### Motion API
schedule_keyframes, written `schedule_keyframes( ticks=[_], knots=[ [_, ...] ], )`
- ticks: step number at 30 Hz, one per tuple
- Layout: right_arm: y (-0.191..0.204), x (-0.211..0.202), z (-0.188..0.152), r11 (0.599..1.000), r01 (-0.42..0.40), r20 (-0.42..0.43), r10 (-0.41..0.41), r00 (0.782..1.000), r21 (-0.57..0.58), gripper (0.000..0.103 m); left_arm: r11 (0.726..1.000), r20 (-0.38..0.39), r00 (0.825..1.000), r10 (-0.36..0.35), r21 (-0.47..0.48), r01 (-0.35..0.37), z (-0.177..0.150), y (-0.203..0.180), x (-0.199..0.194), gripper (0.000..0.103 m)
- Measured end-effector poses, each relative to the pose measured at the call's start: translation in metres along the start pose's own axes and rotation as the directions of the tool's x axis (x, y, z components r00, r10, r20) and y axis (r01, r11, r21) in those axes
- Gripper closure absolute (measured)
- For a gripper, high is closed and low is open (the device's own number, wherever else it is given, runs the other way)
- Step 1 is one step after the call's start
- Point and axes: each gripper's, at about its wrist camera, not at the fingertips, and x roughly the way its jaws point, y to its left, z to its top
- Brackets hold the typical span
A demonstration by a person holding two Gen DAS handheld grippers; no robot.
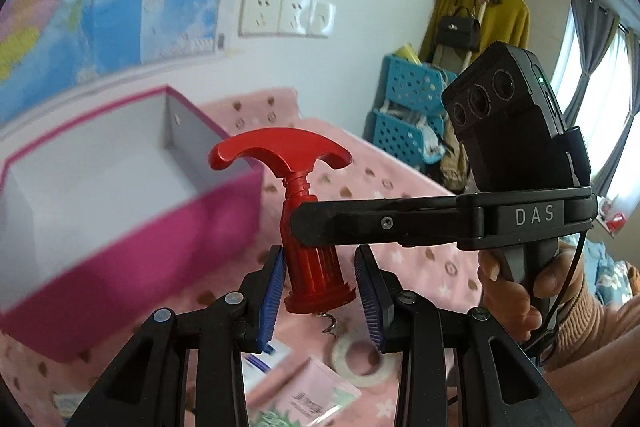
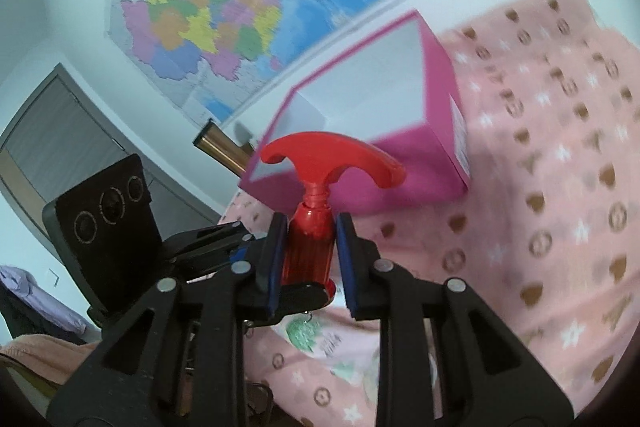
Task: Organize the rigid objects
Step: 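Carry the red object into the magenta box and release it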
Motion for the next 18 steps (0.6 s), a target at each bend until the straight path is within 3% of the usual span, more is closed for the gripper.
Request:
schedule_keyframes(
  ticks=[10, 18],
  knots=[
    [0.007, 0.024, 0.054, 0.999, -0.049, 0.069, 0.048, 0.996, 0.007, 0.076, 0.992, 0.053, 0.990, 0.128, -0.004, -0.128, 0.047, 0.032, -0.007, 0.068],
    [-0.012, 0.058, 0.086, 0.993, -0.063, 0.084, 0.055, 0.995, 0.100, 0.076, 0.981, 0.006, 0.983, 0.185, -0.068, -0.184, 0.065, 0.078, 0.013, 0.067]
  ],
)
